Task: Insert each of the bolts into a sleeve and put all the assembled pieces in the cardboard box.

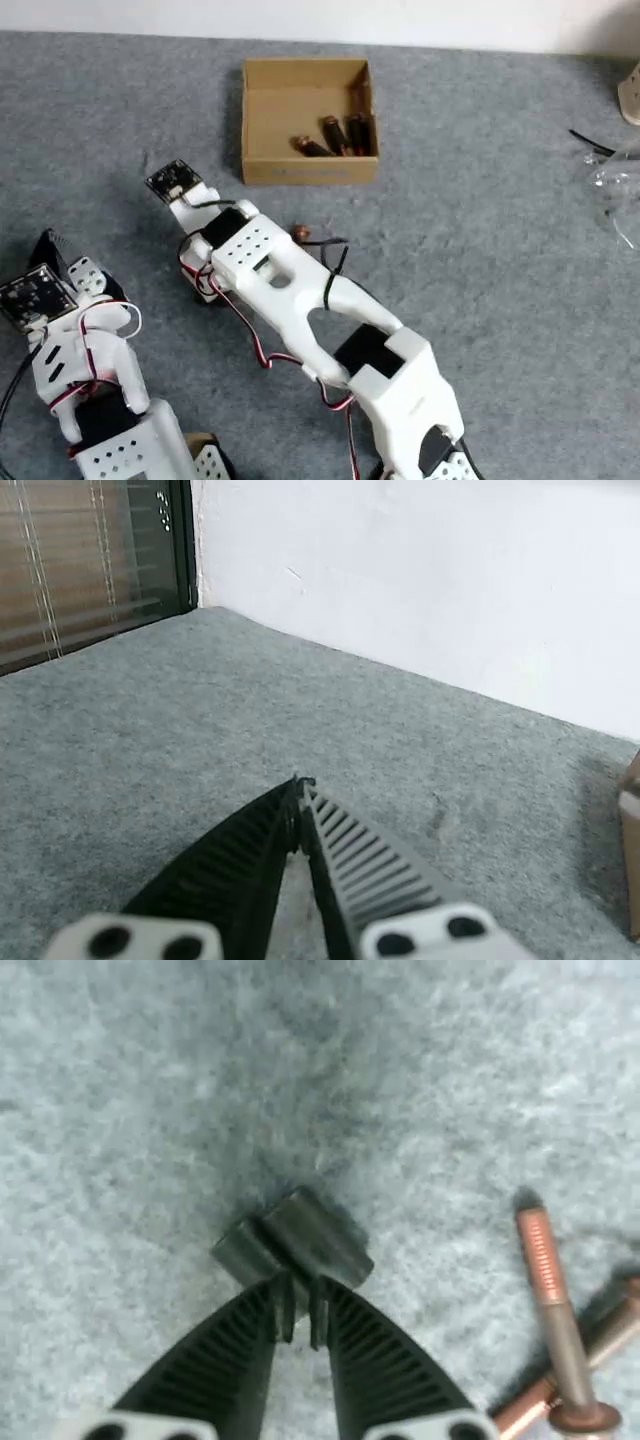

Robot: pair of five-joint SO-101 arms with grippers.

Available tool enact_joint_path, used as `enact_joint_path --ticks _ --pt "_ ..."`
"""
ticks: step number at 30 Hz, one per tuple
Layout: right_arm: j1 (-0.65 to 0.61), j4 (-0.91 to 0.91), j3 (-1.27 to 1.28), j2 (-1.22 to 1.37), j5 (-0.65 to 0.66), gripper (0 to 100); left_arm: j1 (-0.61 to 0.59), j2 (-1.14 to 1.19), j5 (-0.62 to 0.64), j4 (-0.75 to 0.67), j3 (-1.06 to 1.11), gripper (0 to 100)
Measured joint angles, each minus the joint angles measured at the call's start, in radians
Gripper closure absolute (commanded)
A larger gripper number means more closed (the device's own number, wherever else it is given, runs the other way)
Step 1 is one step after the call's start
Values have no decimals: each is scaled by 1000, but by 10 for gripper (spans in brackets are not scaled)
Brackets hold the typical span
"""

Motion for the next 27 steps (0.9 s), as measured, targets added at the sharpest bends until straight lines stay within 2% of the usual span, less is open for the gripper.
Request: enact_joint_path --ticks 17,23,27 --pt "17 -110 49 51 11 991 0 0 0 0 0 993" --pt "20 -110 12 64 91 882 2 0 0 0 0 993" --pt "20 -120 0 64 133 872 15 0 0 0 0 993"
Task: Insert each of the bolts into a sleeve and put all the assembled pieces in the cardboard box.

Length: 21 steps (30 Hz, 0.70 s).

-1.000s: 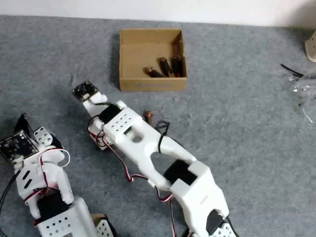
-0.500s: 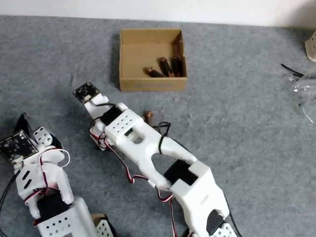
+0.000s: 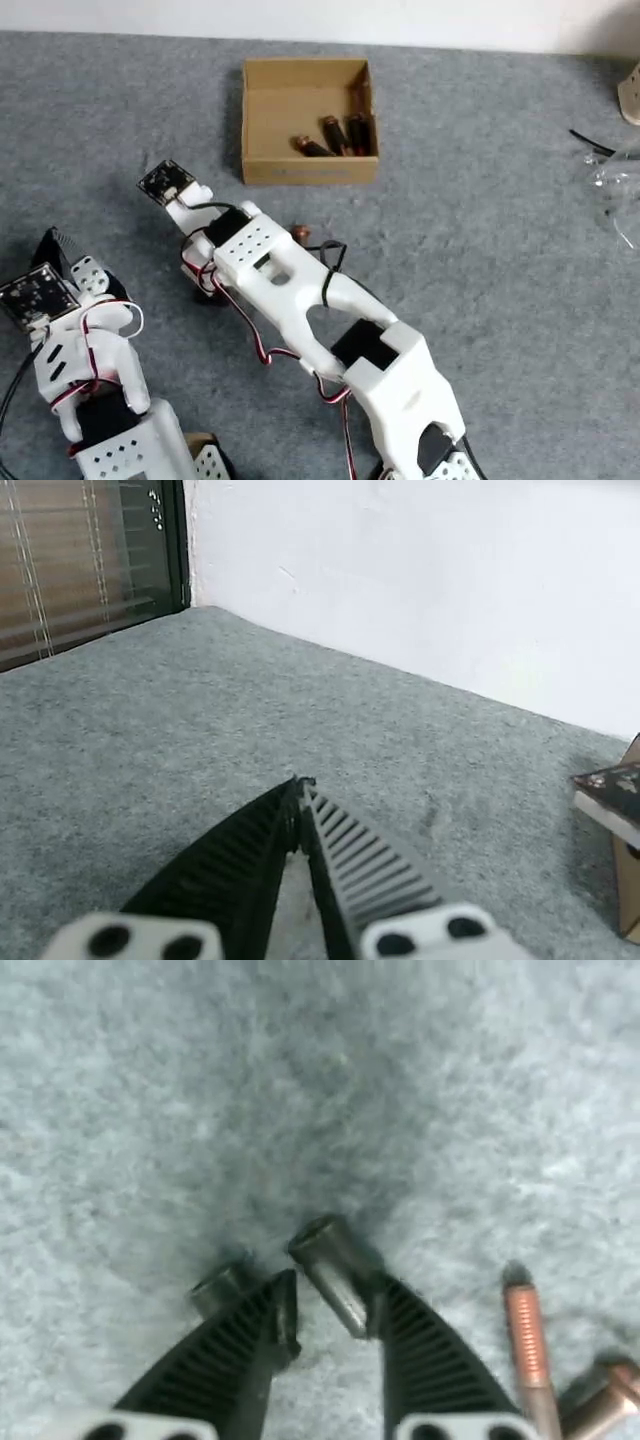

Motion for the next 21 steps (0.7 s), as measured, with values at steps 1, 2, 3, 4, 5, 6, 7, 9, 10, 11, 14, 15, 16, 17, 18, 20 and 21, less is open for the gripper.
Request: enact_joint_path --ticks 1,2,3,4,5,6,7,9,10,11,14,15,16,17,18,20,21 --pt "0 0 0 2 6 872 0 0 0 0 0 993" --pt "2 0 0 2 6 872 0 0 0 0 0 993" --pt "2 0 0 3 6 872 0 0 0 0 0 993" --pt "3 6 2 3 8 872 0 0 0 0 0 993" --pt "5 8 2 8 8 872 0 0 0 0 0 993" --pt "5 8 2 12 11 872 0 0 0 0 0 993" --pt "5 5 2 18 11 872 0 0 0 0 0 993" --pt "5 -9 2 41 14 872 0 0 0 0 0 993" --pt "5 -17 2 58 14 872 0 0 0 0 0 993" --pt "6 -23 -2 77 15 872 0 0 0 0 0 993" --pt "8 -17 -20 104 15 872 0 0 0 0 0 993" --pt "8 -17 -29 110 15 872 0 0 0 0 0 993" --pt "8 -17 -37 117 15 872 0 0 0 0 0 993" --pt "8 -12 -48 121 15 872 0 0 0 0 0 993" --pt "8 0 -57 123 15 872 0 0 0 0 0 993" --pt "6 28 -87 132 15 895 0 0 0 0 0 993" --pt "6 38 -97 132 15 921 0 0 0 0 0 993"
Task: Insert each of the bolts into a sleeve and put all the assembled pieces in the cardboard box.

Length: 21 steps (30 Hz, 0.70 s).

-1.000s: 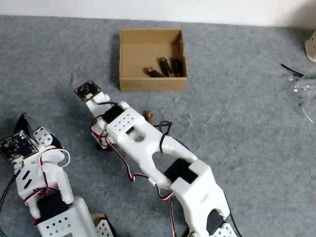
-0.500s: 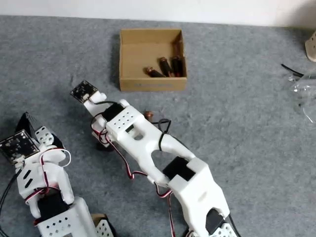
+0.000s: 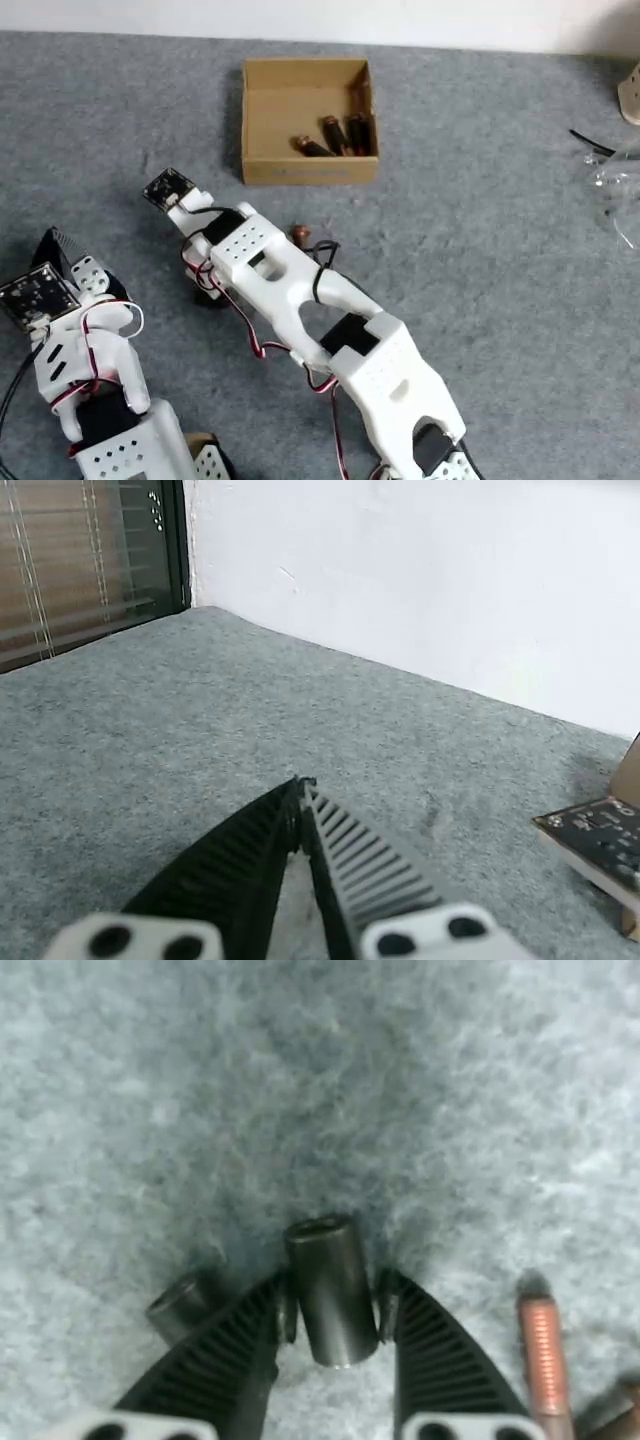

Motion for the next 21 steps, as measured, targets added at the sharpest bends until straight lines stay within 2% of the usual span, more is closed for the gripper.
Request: enact_joint_path --ticks 3,12,21 --pt "5 14 -12 3 0 997 0 0 0 0 0 993" --pt "6 14 -14 3 0 995 0 0 0 -3 28 993" --pt "23 94 -25 3 -2 995 29 0 0 -3 29 993"
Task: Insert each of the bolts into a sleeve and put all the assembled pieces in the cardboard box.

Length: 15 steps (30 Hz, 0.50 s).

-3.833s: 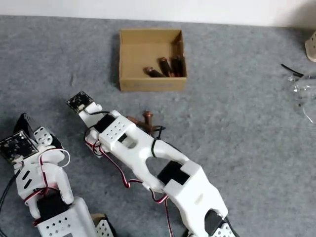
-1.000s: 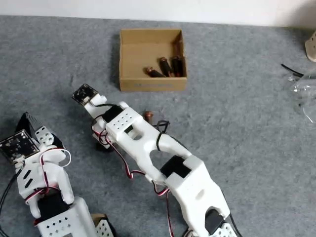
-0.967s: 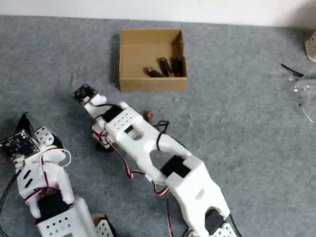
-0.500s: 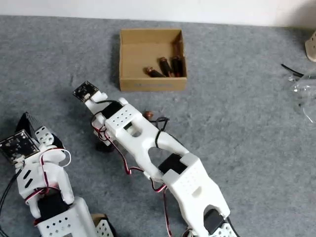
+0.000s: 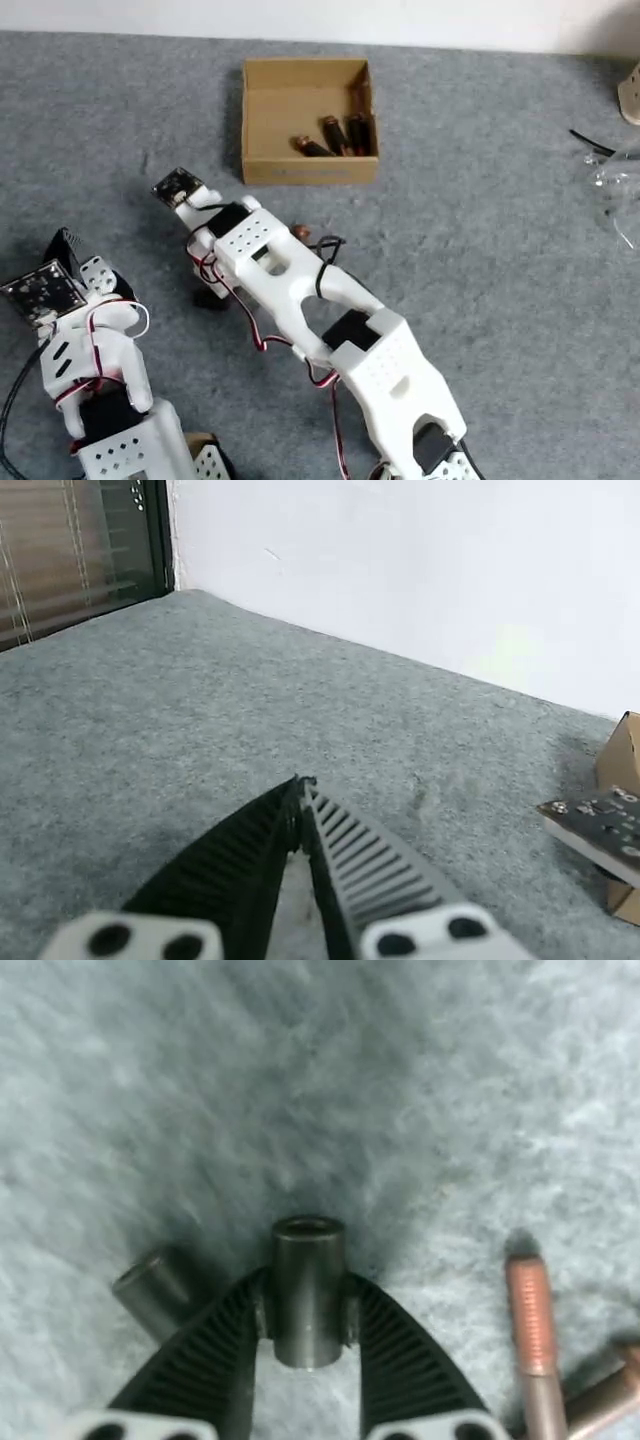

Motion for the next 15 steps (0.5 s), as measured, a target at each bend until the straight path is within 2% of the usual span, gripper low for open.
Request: enact_joint_path --ticks 6,15 --pt "37 28 28 -106 -2 995 8 0 0 0 6 992" --pt "172 29 290 -466 -20 995 48 0 0 -78 61 992"
